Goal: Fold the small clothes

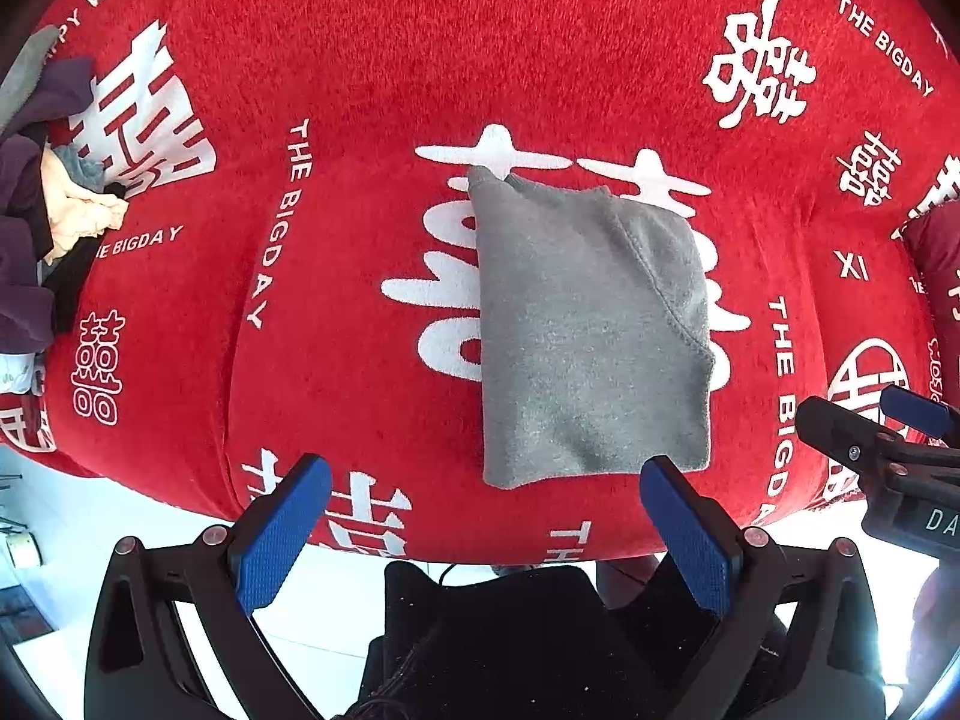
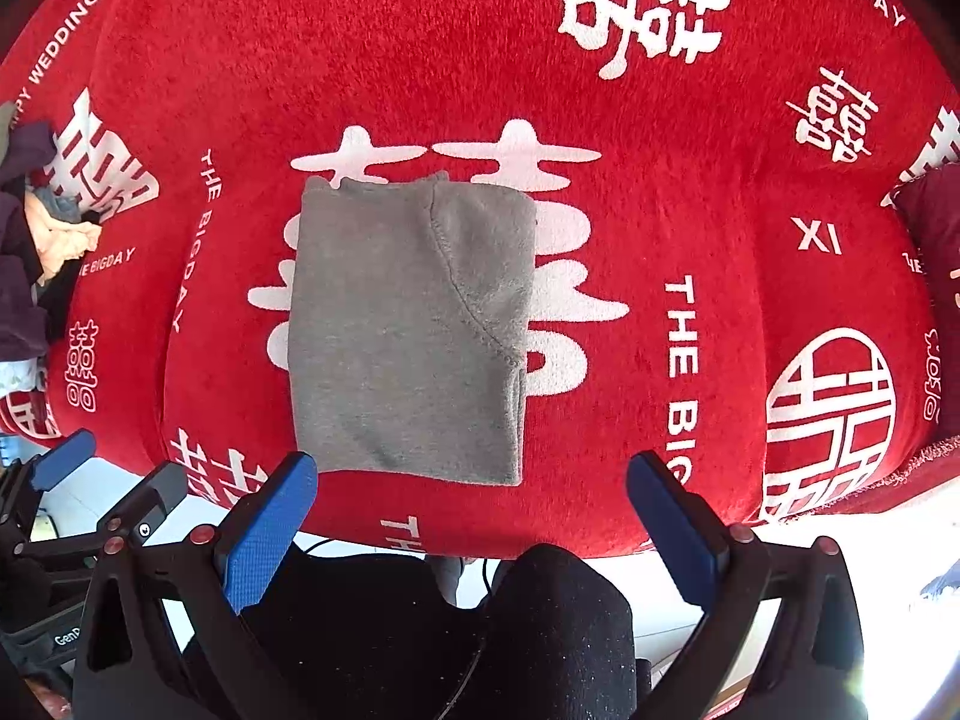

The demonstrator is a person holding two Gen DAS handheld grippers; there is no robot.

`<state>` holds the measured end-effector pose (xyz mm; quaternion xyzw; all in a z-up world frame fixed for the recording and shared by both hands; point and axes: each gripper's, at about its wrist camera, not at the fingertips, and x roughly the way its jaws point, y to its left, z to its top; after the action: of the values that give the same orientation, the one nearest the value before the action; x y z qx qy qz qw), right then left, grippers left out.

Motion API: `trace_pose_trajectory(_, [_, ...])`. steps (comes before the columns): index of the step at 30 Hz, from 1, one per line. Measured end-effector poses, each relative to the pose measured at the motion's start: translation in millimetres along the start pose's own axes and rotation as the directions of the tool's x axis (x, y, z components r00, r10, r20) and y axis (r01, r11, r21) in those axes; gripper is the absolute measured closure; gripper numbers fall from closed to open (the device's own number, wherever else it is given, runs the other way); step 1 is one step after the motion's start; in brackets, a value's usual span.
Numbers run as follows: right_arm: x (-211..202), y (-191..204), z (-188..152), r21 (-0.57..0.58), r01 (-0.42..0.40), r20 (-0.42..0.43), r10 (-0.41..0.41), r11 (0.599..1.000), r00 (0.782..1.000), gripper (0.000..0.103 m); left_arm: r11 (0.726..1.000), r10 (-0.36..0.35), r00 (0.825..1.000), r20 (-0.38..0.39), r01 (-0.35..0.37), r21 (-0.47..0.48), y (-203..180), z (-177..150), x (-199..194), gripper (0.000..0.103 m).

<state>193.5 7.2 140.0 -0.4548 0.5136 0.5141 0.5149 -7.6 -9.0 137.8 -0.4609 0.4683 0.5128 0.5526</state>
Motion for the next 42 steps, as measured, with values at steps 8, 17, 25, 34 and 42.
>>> trace_pose_trajectory(8, [-0.5, 3.6, 0.0, -0.012, 0.013, 0.000, -0.013, 1.000, 1.000, 0.000, 1.000, 0.004, 1.000, 0.004, -0.004, 0.003, 1.8, 1.2, -1.6, 0.000])
trace_pose_trajectory(17, [-1.2, 3.4, 1.3, -0.015, 0.020, 0.000, -0.020, 1.000, 1.000, 0.000, 1.000, 0.005, 1.000, 0.006, -0.005, 0.000, 2.0, 0.3, -2.5, 0.000])
trace_pose_trajectory(25, [-2.3, 4.0, 2.5, -0.018, 0.021, 0.002, -0.021, 1.000, 1.000, 0.000, 1.000, 0.007, 1.000, 0.009, -0.007, 0.001, 1.7, 0.4, -3.9, 0.000])
trace_pose_trajectory(34, [-2.0, 5.4, 2.3, -0.018, 0.024, -0.002, -0.025, 1.000, 1.000, 0.000, 1.000, 0.005, 1.000, 0.008, -0.005, -0.002, 1.9, 0.4, -3.7, 0.000])
trace_pose_trajectory(42, [-1.4, 4.3, 2.2, -0.018, 0.029, 0.000, -0.029, 0.999, 1.000, 0.000, 1.000, 0.006, 1.000, 0.008, -0.006, 0.002, 2.3, 0.5, -3.4, 0.000])
